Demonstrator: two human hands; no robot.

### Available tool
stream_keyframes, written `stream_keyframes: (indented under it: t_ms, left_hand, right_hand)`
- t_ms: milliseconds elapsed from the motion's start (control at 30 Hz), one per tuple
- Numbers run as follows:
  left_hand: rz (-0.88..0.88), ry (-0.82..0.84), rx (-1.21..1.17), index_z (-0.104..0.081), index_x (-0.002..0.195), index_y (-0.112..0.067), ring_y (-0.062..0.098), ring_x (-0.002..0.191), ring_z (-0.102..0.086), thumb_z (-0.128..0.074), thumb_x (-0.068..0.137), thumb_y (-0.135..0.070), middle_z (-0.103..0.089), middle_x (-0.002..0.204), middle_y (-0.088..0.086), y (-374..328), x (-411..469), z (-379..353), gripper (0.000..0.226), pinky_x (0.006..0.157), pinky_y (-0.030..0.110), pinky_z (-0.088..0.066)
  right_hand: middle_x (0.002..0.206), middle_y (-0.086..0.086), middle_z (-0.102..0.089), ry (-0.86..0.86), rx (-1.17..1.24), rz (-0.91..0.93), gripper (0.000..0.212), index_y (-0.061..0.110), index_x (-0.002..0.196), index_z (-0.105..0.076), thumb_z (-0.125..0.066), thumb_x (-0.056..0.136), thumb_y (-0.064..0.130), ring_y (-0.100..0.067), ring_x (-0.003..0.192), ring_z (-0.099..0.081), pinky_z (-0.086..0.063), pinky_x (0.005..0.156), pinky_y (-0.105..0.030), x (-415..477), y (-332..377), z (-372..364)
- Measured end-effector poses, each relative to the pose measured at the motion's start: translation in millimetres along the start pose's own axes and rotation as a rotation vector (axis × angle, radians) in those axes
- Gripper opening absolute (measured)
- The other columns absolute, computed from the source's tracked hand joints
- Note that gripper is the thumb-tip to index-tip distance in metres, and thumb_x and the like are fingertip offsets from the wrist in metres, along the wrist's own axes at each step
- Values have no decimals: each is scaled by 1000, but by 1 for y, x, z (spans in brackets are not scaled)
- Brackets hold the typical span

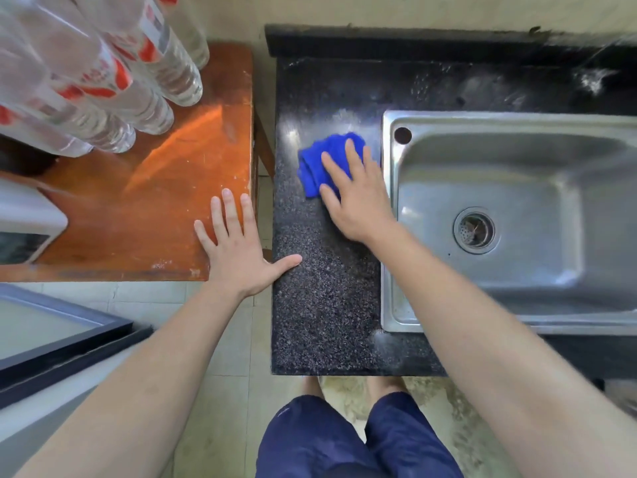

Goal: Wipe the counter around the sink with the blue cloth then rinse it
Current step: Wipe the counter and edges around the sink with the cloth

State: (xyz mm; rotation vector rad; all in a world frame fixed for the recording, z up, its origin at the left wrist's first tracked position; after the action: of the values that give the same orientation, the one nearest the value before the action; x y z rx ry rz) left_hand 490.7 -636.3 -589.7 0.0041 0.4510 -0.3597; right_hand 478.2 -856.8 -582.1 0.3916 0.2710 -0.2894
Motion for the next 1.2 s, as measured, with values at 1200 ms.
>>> stream_keyframes:
  t_ms: [1200]
  left_hand:
    - [6,85,10,28,152,-13,36,148,29,-26,60,-103,34,159,16,3,4,-3,140,116,66,8]
  right_hand:
    - [168,-14,-8,-65,-39,60,62,30,158,-29,-38,101,53,-42,153,0,-5,124,-54,-38,18,-32]
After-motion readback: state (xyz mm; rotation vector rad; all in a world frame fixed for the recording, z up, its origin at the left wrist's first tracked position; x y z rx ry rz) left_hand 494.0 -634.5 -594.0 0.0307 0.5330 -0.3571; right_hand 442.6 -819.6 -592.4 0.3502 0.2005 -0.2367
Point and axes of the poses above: each hand's wrist, its own x-axis towards the middle knuckle, its own z-axis out of the back of the hand, y = z × x, the point moved 8 cm from there along x, towards the middle knuckle
